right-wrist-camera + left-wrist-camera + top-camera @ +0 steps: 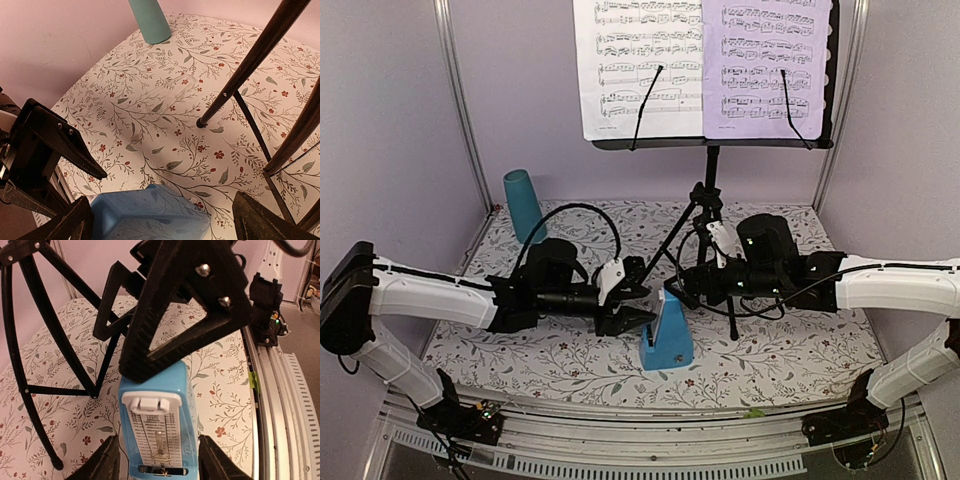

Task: Set up the instrument practice props
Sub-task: Lift the pendulum from the metronome.

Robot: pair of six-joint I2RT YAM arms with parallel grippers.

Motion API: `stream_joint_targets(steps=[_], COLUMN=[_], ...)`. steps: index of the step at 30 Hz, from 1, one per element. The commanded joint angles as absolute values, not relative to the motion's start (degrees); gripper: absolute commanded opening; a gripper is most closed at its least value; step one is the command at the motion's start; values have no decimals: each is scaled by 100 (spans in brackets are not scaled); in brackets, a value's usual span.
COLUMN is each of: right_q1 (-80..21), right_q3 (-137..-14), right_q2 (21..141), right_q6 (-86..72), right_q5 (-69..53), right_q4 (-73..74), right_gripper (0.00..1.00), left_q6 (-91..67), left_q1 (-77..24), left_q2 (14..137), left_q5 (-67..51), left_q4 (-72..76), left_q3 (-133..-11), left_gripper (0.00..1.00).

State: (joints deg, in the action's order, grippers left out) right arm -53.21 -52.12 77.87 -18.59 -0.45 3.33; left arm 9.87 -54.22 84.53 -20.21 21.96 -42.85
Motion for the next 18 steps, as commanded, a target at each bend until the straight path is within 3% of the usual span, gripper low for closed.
stream_joint_targets(steps=[1,18], right_q1=[-5366,-5368], right_q3=[-5265,-5260], right_q2=[7936,7945], right_q6=[-1762,-1775], right_q5=[85,119], right_q4=[699,712], right_gripper=[99,99], left_q6=[910,856], left_q1=[-5344,-5357], left_q2=[8451,8616], left_q5=[-2405,-2769], left_q4=[2072,1943], left_q3=[-4407,-4556], left_gripper=[54,54])
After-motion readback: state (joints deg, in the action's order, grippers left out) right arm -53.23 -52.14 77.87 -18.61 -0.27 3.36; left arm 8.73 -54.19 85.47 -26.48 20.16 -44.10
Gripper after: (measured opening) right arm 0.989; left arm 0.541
